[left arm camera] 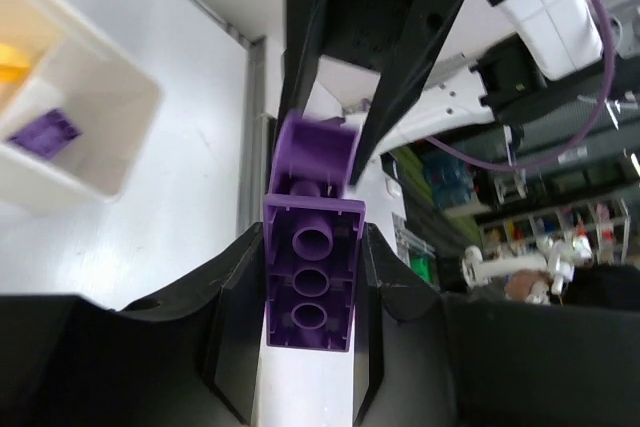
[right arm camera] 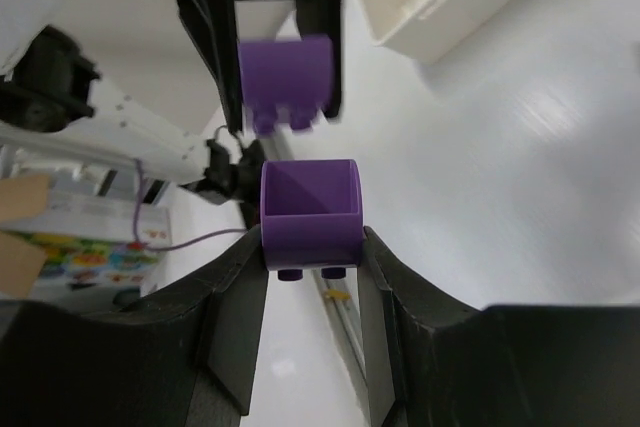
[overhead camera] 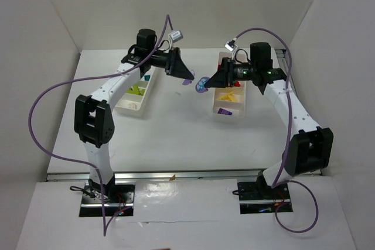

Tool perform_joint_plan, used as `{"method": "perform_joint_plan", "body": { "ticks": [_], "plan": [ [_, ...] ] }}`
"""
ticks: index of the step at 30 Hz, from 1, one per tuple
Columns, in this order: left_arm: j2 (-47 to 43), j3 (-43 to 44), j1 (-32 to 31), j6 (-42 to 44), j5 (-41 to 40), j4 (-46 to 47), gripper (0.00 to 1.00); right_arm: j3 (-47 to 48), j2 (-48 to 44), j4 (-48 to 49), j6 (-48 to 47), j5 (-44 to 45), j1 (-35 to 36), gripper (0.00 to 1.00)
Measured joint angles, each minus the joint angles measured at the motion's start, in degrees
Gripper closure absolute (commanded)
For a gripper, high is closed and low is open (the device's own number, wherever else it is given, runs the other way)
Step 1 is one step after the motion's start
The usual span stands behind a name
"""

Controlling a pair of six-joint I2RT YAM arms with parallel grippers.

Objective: Sort the legos into containers by color

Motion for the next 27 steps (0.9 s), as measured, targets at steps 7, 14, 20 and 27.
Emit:
{"method": "perform_joint_plan", "body": {
  "ticks": [7, 14, 20, 27],
  "plan": [
    [0.09, -3.43, 6.05, -3.87, -3.28, 0.92, 1.00, -3.10, -1.46, -7.17, -4.22, 13.42, -4.57, 0.93],
    [0.96, -3.43, 3.89, -3.41, -6.43, -0.85, 1.00, -5.09, -1.99, -11.96, -2.78, 34.01, -4.66, 0.93],
    [1.99, -3.34, 0.87, -1.55, -10.45, -5.60, 1.00, -6.03, 0.33, -12.66, -1.36, 44.54, -4.66, 0.92],
    [3.61, -0.85, -2.10, -0.52, -15.17, -9.33, 1.00, -10.43, 3.10, -12.81, -1.14, 48.68, -4.24, 0.86]
  ]
}}
